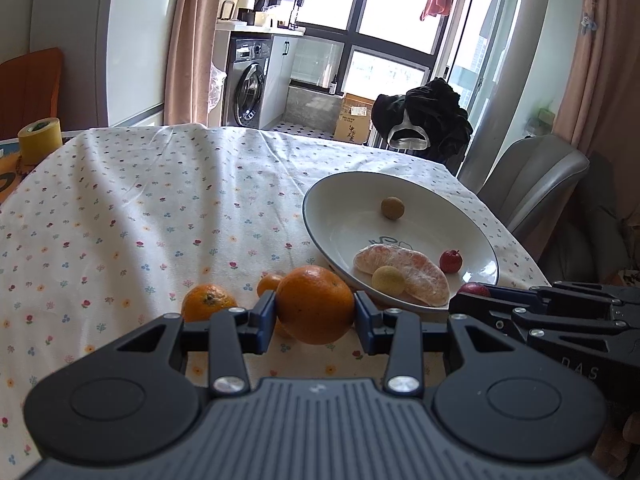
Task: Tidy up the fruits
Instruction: 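Lower the orange and plum into the bowl and open both grippers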
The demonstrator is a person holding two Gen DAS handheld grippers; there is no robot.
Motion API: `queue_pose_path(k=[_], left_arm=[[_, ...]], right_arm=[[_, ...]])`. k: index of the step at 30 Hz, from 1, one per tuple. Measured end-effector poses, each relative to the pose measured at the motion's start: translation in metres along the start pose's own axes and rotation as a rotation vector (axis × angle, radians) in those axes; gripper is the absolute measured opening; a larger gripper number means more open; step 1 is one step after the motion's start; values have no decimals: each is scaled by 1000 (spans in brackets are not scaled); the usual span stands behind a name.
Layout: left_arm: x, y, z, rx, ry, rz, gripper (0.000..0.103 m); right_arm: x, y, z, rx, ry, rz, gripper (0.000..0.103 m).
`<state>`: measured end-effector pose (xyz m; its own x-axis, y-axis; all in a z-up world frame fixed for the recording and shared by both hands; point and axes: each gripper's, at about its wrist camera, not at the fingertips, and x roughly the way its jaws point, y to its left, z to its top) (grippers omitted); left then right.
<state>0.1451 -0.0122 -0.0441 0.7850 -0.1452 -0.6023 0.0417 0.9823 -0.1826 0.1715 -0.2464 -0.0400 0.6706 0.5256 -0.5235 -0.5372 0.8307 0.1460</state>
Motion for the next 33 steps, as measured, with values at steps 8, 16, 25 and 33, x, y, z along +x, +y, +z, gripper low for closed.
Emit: queue_pose_path(k=[8,16,25,33], left_arm=[[3,-4,6,9,-7,2,40],[9,-13,13,32,-12,-2,40],[23,-23,21,53,-1,-10,40],[37,-34,30,75,9,-20,40]], right_arm=[[2,-13,6,13,-22,-18,21],[5,-28,10,41,-39,-39,21],[10,-46,15,67,-56,-62,21],[14,-61,15,94,-59,-69,21]])
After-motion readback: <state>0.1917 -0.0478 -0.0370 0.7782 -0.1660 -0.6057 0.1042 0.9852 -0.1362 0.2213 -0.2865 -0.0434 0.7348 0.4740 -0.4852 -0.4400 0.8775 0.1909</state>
